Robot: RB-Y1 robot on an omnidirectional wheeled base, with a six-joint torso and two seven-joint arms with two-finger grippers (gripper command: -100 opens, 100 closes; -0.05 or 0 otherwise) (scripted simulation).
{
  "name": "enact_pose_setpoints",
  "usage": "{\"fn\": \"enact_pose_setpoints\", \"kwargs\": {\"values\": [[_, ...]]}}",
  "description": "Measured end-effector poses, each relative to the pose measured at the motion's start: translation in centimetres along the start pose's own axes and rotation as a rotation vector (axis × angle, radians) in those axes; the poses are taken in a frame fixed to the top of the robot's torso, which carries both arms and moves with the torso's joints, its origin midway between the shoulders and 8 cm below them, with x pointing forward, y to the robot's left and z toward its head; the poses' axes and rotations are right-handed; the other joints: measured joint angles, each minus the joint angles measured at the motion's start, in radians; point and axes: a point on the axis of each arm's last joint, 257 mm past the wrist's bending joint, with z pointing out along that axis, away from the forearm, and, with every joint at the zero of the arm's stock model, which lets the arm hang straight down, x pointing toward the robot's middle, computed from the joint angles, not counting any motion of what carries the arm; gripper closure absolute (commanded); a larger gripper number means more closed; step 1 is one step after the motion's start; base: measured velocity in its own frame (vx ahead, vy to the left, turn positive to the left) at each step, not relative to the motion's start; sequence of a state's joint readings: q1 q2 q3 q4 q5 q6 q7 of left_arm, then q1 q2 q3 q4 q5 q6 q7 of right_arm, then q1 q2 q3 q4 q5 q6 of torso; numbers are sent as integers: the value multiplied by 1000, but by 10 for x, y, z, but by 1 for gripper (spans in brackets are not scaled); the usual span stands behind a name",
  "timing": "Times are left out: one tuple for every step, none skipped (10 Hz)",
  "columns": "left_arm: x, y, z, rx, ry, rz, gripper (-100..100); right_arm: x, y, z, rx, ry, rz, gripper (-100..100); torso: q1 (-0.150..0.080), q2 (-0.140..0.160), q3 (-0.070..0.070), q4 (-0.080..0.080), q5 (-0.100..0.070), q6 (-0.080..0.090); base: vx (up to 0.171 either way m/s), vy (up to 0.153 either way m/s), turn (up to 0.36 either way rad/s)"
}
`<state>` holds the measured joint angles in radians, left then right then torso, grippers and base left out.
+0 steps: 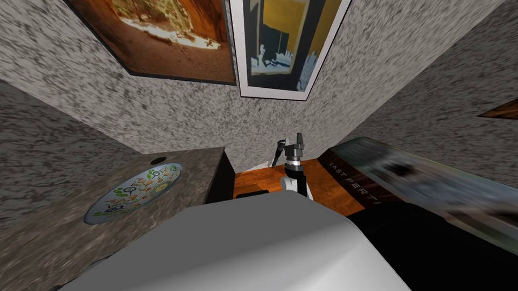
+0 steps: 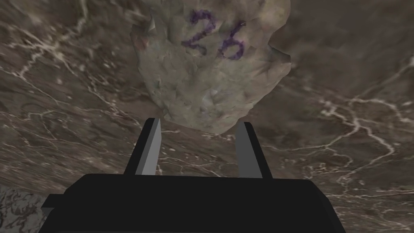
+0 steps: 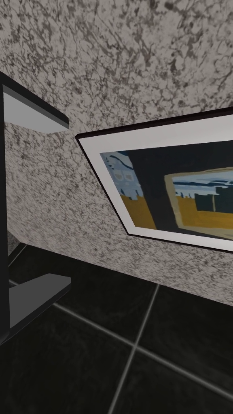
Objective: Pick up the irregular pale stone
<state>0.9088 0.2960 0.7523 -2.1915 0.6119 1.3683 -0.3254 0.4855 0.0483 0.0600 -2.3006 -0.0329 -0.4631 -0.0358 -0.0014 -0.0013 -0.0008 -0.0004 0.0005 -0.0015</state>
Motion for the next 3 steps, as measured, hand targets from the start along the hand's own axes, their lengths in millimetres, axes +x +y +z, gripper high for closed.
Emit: {"fn": "enact_pose_setpoints", "kwargs": {"values": [[0, 0, -6, 0, 1, 3, 100, 0, 0, 0, 0, 0, 0, 0, -1, -1, 0, 0, 0, 0, 22, -9, 32], [0, 0, -11, -1, 1, 6, 100, 0, 0, 0, 0, 0, 0, 0, -1, -1, 0, 0, 0, 0, 9, -5, 7], [0, 0, -12, -2, 1, 6, 0, 0, 0, 0, 0, 0, 0, 0, 0, 0, 0, 0, 0, 0, 0, 0, 0]]}}
